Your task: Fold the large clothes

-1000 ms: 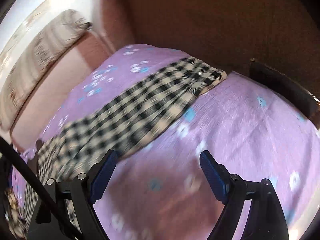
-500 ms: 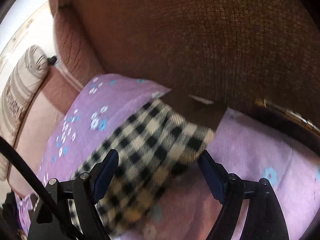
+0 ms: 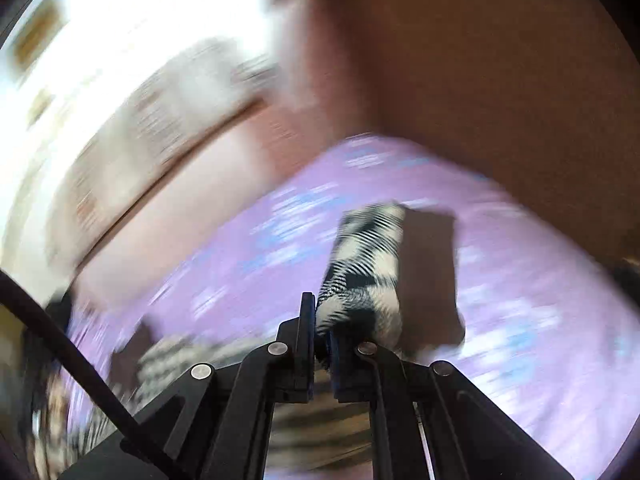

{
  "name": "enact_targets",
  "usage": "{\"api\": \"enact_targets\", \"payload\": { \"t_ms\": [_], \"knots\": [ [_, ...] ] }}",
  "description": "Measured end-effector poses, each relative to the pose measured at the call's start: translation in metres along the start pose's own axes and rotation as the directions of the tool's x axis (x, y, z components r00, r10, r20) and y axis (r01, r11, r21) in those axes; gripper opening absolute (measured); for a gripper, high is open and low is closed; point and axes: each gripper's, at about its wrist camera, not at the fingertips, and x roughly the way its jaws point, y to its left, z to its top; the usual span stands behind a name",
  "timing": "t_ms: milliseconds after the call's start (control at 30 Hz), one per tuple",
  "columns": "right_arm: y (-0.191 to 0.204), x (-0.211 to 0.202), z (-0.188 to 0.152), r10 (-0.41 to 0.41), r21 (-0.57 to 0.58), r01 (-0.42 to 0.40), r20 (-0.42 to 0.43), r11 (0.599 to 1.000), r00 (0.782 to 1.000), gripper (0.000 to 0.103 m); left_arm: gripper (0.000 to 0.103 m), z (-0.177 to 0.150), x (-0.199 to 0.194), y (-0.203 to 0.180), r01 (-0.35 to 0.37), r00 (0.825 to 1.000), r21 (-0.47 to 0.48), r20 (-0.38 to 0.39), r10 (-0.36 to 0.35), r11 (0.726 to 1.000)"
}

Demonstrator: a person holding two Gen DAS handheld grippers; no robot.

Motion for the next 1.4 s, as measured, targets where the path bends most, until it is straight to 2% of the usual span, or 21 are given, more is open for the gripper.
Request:
{"api": "enact_targets", "payload": {
  "t_ms": [67, 133, 200, 233, 267, 300, 333, 433, 500, 567, 633, 700, 800, 933, 1033, 1067, 1100, 1133, 1167, 1267, 1400],
  "knots": [
    [0.05, 0.008, -0.023, 0.1, -0.111, -0.109, -0.076, 0.988, 0.992, 0.007, 0.065, 0.0, -0.003, 0.001, 0.002, 1.0, -0.003, 0.009, -0.002, 1.0],
    [0.101, 0.022, -0.057, 0.192, -0.213, -0.233, -0.198, 0.949, 0.961, 0.007, 0.065, 0.001, -0.006, 0.002, 0.004, 1.0, -0.003, 0.018, -0.004, 1.0],
    [0.153, 0.037, -0.104, 0.249, -0.328, -0.379, -0.375, 0.865, 0.893, 0.01, 0.065, 0.003, -0.009, 0.002, 0.007, 1.0, -0.008, 0.025, -0.007, 1.0],
    [0.173, 0.042, -0.127, 0.247, -0.379, -0.434, -0.451, 0.817, 0.858, 0.011, 0.065, 0.004, -0.011, 0.002, 0.009, 1.0, -0.012, 0.029, -0.008, 1.0],
    [0.184, 0.041, -0.147, 0.229, -0.427, -0.471, -0.504, 0.772, 0.833, 0.014, 0.065, 0.004, -0.013, 0.002, 0.01, 0.999, -0.014, 0.033, -0.01, 1.0],
    [0.202, 0.041, -0.175, 0.191, -0.494, -0.515, -0.566, 0.701, 0.802, 0.031, 0.065, 0.005, -0.015, 0.003, 0.013, 0.999, -0.017, 0.038, -0.013, 1.0],
    [0.213, 0.037, -0.195, 0.159, -0.538, -0.535, -0.593, 0.651, 0.789, 0.046, 0.065, 0.006, -0.017, 0.004, 0.016, 0.999, -0.02, 0.043, -0.016, 1.0],
    [0.22, 0.019, -0.231, 0.107, -0.607, -0.575, -0.631, 0.548, 0.768, 0.049, 0.065, 0.008, -0.024, 0.006, 0.026, 0.998, -0.034, 0.057, -0.024, 0.999],
    [0.22, 0.01, -0.235, 0.101, -0.617, -0.577, -0.631, 0.535, 0.769, 0.05, 0.065, 0.009, -0.028, 0.006, 0.037, 0.997, -0.038, 0.068, -0.034, 0.999],
    [0.209, 0.004, -0.228, 0.106, -0.607, -0.56, -0.619, 0.564, 0.778, 0.052, 0.065, 0.011, -0.032, 0.001, 0.047, 0.996, -0.03, 0.079, -0.044, 0.998],
    [0.201, 0.003, -0.208, 0.1, -0.601, -0.497, -0.57, 0.626, 0.815, 0.06, 0.065, 0.013, -0.034, -0.008, 0.062, 0.995, -0.011, 0.083, -0.06, 0.998],
    [0.18, -0.012, -0.193, 0.089, -0.586, -0.408, -0.496, 0.7, 0.864, 0.062, 0.066, 0.017, -0.034, -0.024, 0.103, 0.992, 0.025, 0.065, -0.104, 0.994],
    [0.164, -0.007, -0.166, 0.054, -0.543, -0.274, -0.386, 0.794, 0.921, 0.064, 0.067, 0.022, -0.024, -0.055, 0.159, 0.987, 0.085, 0.023, -0.161, 0.984],
    [0.13, -0.003, -0.142, 0.068, -0.38, -0.187, -0.305, 0.906, 0.95, 0.065, 0.067, 0.033, 0.016, -0.098, 0.245, 0.967, 0.098, -0.094, -0.236, 0.965],
    [0.108, 0.003, -0.128, 0.048, -0.314, -0.13, -0.257, 0.94, 0.965, 0.065, 0.066, 0.036, 0.053, -0.122, 0.293, 0.94, 0.051, -0.2, -0.278, 0.955],
    [0.1, 0.003, -0.124, 0.038, -0.298, -0.112, -0.244, 0.948, 0.969, 0.065, 0.056, 0.037, 0.057, -0.127, 0.271, 0.948, 0.058, -0.187, -0.256, 0.961],
    [0.092, 0.004, -0.12, 0.028, -0.282, -0.096, -0.236, 0.954, 0.971, 0.065, 0.028, 0.039, 0.057, -0.133, 0.242, 0.96, 0.077, -0.164, -0.227, 0.967],
    [0.085, 0.004, -0.117, 0.02, -0.269, -0.083, -0.229, 0.96, 0.973, 0.065, 0.015, 0.042, 0.058, -0.14, 0.231, 0.962, 0.096, -0.174, -0.212, 0.968],
    [0.082, 0.006, -0.114, 0.012, -0.261, -0.071, -0.224, 0.963, 0.975, 0.065, 0.009, 0.046, 0.058, -0.142, 0.236, 0.959, 0.091, -0.181, -0.217, 0.967],
    [0.073, 0.014, -0.108, -0.023, -0.245, -0.027, -0.202, 0.969, 0.979, 0.065, 0.009, 0.065, 0.036, -0.136, 0.223, 0.972, 0.074, -0.092, -0.216, 0.972],
    [0.071, 0.019, -0.096, -0.014, -0.228, -0.024, -0.165, 0.973, 0.986, 0.065, 0.009, 0.092, 0.012, -0.101, 0.136, 0.99, 0.046, 0.039, -0.138, 0.99]
  ]
}}
